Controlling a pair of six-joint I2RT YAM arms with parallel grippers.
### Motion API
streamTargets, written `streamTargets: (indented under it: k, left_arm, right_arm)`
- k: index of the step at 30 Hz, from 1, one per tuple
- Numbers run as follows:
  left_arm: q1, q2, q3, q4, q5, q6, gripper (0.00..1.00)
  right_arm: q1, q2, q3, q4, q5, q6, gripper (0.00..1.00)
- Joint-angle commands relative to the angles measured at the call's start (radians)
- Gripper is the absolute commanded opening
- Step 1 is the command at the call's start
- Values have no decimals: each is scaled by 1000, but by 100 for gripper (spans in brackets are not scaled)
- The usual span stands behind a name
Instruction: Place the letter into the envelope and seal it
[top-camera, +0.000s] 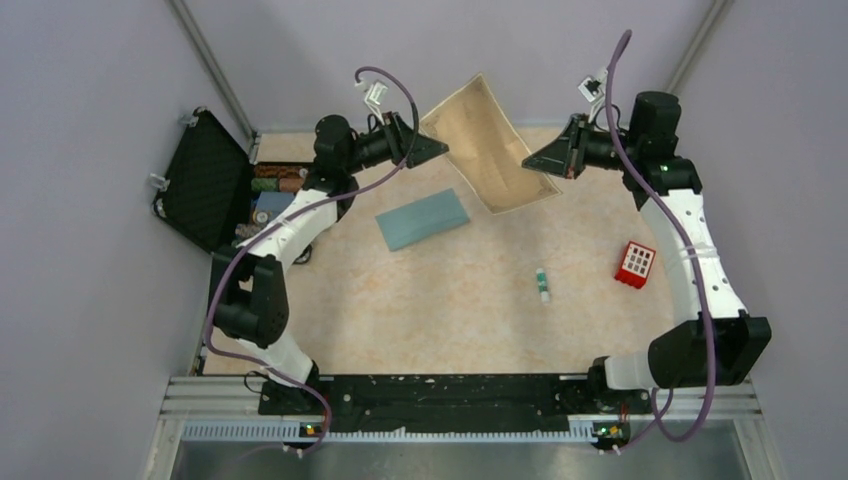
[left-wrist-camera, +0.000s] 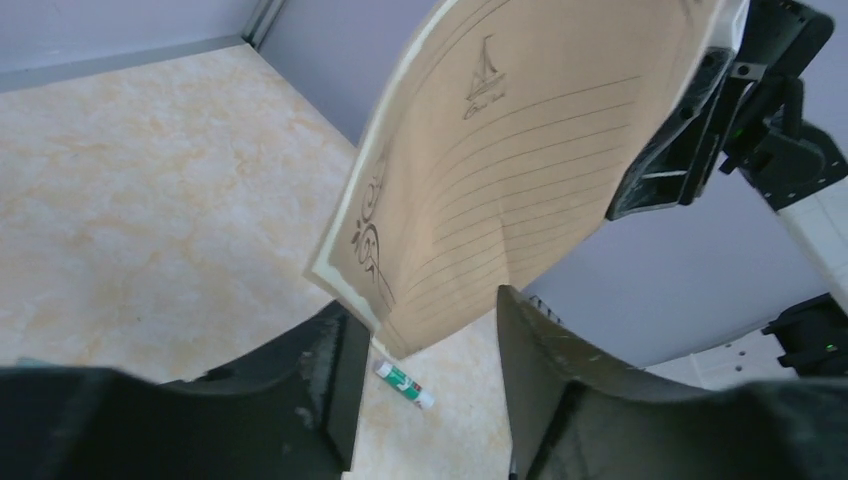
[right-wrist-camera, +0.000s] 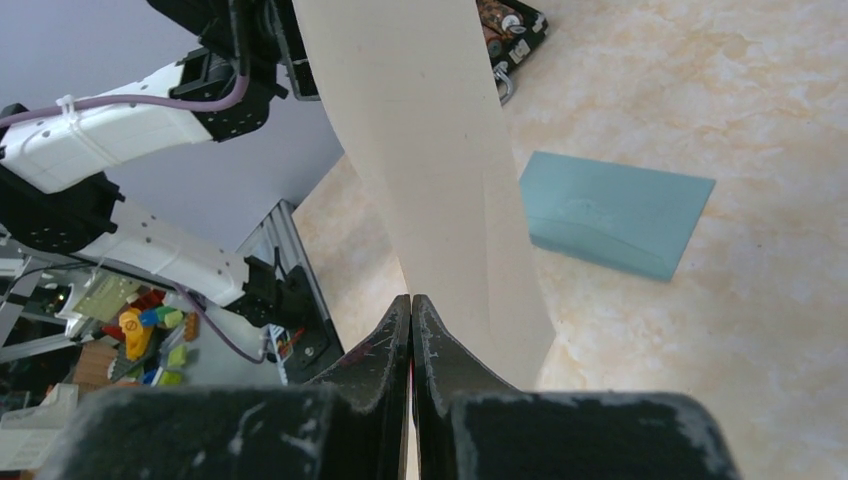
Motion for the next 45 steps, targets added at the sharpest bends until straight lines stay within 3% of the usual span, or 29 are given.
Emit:
streamTargets:
  k: [1, 4, 7, 9, 12, 14, 19, 23, 30, 39, 45]
  left_arm:
    - [0, -65, -35, 9, -1, 10, 47]
    - [-2, -91, -69, -1, 0, 24, 21]
    - [-1, -117, -101, -31, -8, 55, 15]
    - [-1, -135, -119, -67, -7, 90, 1]
    - [1, -173, -162, -135, 18, 175, 0]
    - [1, -201, -195, -183, 108, 299, 0]
    - [-2, -317, -234, -639, 233, 818, 0]
    - [-5, -408, -269, -866, 224, 1074, 0]
    - [-56, -437, -178, -1110, 229, 1248, 0]
    - [-75, -423, -106, -1149, 209, 1257, 0]
    - [-72, -409, -59, -1150, 208, 1241, 0]
  right_arm:
    - [-8, -37, -38, 35, 30, -4, 0]
    - [-7, -49, -74, 53, 38, 13, 0]
    - [-9, -57, -91, 44, 52, 5, 2]
    - [-10, -60, -98, 22, 55, -15, 9]
    - [-9, -66, -95, -58, 64, -106, 38]
    - [-9, -73, -85, -131, 94, -236, 51]
    - [9, -104, -53, -287, 99, -617, 65]
    - [106, -141, -61, -310, 143, -778, 69]
    - [274, -102, -7, -384, 234, -927, 72]
    - [365, -48, 37, -470, 204, -988, 67]
    - [386, -54, -17, -438, 181, -930, 51]
